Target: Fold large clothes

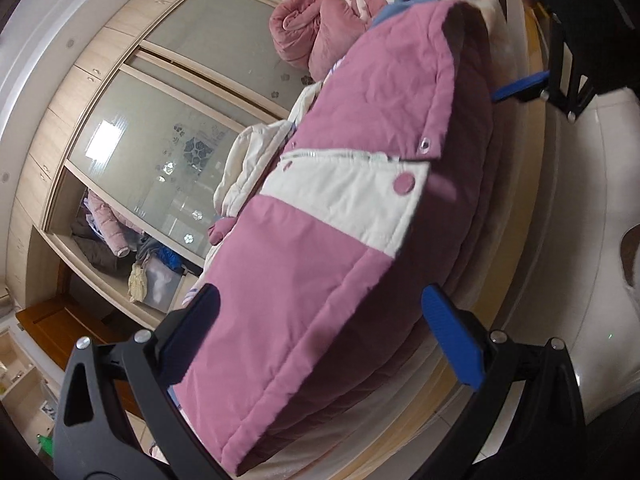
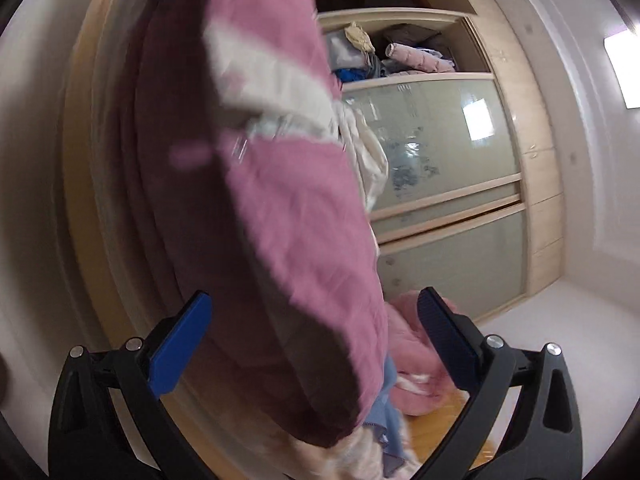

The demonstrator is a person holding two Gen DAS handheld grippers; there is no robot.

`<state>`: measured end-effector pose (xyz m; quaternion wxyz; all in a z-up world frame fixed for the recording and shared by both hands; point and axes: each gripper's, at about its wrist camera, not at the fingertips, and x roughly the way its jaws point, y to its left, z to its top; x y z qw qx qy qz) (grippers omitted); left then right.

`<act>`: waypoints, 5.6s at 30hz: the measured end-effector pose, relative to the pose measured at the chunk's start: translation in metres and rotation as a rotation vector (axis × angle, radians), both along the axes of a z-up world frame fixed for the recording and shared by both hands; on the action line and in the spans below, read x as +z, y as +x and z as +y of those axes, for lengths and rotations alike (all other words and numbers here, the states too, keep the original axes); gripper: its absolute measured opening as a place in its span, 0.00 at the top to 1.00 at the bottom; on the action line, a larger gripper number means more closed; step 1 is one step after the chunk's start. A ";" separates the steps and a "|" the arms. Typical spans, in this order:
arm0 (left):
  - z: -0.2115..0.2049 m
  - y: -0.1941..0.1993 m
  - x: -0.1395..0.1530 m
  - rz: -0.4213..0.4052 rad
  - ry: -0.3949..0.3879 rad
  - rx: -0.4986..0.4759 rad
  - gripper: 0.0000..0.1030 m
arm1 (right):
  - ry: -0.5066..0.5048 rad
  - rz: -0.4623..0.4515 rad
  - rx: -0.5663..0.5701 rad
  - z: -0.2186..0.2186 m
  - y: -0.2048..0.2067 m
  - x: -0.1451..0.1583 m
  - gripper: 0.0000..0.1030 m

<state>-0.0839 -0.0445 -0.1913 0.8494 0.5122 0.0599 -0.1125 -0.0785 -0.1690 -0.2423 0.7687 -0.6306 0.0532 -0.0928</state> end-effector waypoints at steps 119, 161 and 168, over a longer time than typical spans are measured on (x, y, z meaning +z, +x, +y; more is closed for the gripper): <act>0.011 -0.029 0.092 -0.045 -0.283 -0.157 0.02 | 0.437 0.347 0.010 -0.051 0.113 0.318 0.94; 0.068 0.023 0.104 -0.139 -0.418 0.182 0.85 | 0.778 0.507 -0.033 -0.090 0.192 0.340 0.94; 0.102 0.049 0.186 -0.043 -0.634 0.115 0.85 | 0.815 0.481 -0.058 -0.102 0.185 0.336 0.94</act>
